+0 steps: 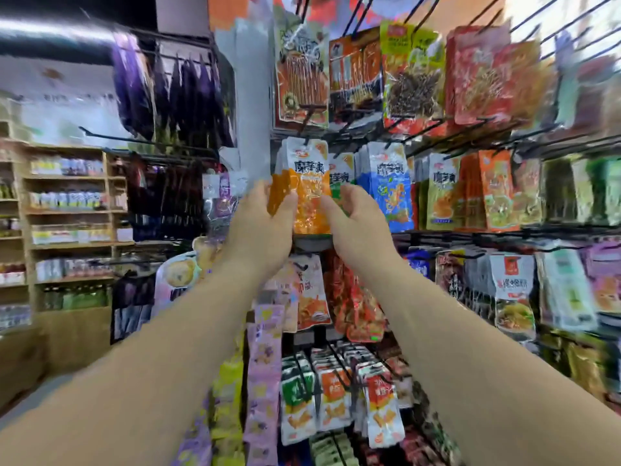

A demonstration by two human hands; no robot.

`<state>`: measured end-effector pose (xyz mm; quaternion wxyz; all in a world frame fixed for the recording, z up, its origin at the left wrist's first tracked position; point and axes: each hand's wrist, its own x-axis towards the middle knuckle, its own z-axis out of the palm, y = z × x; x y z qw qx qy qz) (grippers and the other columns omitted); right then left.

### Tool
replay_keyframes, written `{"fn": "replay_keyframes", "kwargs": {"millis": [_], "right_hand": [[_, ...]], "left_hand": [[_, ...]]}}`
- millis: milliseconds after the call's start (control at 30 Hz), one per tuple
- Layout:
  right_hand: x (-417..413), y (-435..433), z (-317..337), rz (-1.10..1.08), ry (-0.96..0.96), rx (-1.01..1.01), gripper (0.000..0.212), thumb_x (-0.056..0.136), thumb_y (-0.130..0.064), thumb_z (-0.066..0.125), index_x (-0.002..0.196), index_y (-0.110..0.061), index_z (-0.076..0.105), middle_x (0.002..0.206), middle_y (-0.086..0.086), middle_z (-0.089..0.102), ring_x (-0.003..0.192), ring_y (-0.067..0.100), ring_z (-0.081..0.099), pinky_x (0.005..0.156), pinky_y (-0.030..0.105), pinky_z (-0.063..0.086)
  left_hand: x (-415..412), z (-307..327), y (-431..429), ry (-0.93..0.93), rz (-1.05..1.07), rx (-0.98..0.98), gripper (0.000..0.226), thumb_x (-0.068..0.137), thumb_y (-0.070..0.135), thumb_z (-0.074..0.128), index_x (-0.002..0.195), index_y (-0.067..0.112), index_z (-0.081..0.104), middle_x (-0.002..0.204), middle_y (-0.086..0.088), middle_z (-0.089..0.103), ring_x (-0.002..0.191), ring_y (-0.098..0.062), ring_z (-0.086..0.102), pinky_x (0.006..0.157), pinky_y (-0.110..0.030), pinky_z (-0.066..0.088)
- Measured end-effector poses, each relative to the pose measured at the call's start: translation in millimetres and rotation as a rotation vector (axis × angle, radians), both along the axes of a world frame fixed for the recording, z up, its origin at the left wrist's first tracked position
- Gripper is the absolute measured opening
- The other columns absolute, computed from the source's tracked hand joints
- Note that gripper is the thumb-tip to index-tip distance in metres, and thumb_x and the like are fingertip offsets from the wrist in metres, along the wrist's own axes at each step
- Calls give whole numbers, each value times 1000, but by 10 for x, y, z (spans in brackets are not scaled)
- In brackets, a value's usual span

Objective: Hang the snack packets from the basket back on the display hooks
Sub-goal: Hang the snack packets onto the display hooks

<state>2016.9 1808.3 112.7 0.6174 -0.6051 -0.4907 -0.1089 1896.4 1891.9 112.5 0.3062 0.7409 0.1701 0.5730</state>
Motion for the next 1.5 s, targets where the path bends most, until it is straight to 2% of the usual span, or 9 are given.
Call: {"fn": "replay_keyframes", "kwargs": {"millis": [100, 200, 300, 467, 700, 867, 1133, 1300, 1500], "right_hand": [[80, 238, 281, -29, -54, -83, 65, 105, -47, 51, 157, -12, 37, 158, 7, 43, 143, 23, 42, 117, 36, 35], [167, 431, 382, 30, -48, -68, 62, 108, -41, 46, 160, -12, 29, 162, 10, 38, 148, 24, 37, 117, 33, 30], [212, 549, 304, 108, -37, -20, 63, 109, -38, 44, 164, -20, 19, 165, 6, 35, 149, 22, 36, 115, 28, 28], [341, 664, 138, 190, -23, 63, 68, 108, -31, 50, 164, -34, 13, 153, -4, 49, 132, 19, 55, 110, 46, 48], [351, 707, 345, 238, -89, 153, 63, 111, -22, 41, 165, -30, 10, 167, -11, 25, 149, 1, 23, 124, 28, 21], [406, 767, 422, 272, -64, 155, 66, 112, -20, 39, 165, -35, 3, 152, -25, 29, 136, -7, 26, 111, 14, 22], [392, 887, 373, 315, -42, 136, 63, 113, -25, 33, 164, -31, -3, 172, -9, 11, 144, -6, 10, 115, 17, 10], [420, 890, 366, 334, -45, 161, 65, 112, -23, 36, 164, -33, -1, 170, -11, 16, 137, -10, 13, 117, 19, 14], [472, 893, 366, 243, -124, 150, 67, 112, -24, 40, 165, -30, -1, 170, -8, 19, 144, -8, 16, 112, 12, 13]], "left_hand": [[199, 275, 121, 43, -27, -84, 75, 100, 57, 55, 164, 28, 26, 163, 6, 38, 148, -19, 36, 123, -44, 31], [374, 388, 266, 19, -96, -178, 101, 69, 80, 54, 160, 50, 19, 165, 2, 37, 147, -27, 42, 120, -52, 36], [497, 385, 429, -41, -171, -192, 78, 84, 68, 58, 152, 64, 22, 165, 4, 38, 144, -24, 47, 119, -51, 40], [531, 303, 525, -104, -328, -238, 57, 113, 30, 43, 162, 46, 20, 141, 5, 62, 114, -18, 70, 94, -41, 61], [676, 338, 464, -133, -331, -134, 56, 113, 16, 39, 163, 32, 20, 109, 31, 50, 72, 27, 59, 68, -7, 52], [675, 361, 526, -149, -321, -116, 58, 114, 25, 38, 162, 49, 14, 159, 14, 43, 129, -5, 60, 105, -33, 55], [648, 353, 579, -126, -370, -87, 68, 111, 27, 48, 156, 64, 14, 146, 20, 53, 126, -6, 64, 106, -37, 55], [653, 343, 590, -117, -307, -17, 63, 102, 42, 54, 123, 92, 22, 171, 11, 25, 151, -16, 39, 120, -48, 42], [683, 314, 693, -128, -317, 44, 68, 113, 24, 44, 157, 63, 9, 171, 23, 8, 154, -9, 30, 121, -44, 41]]}}
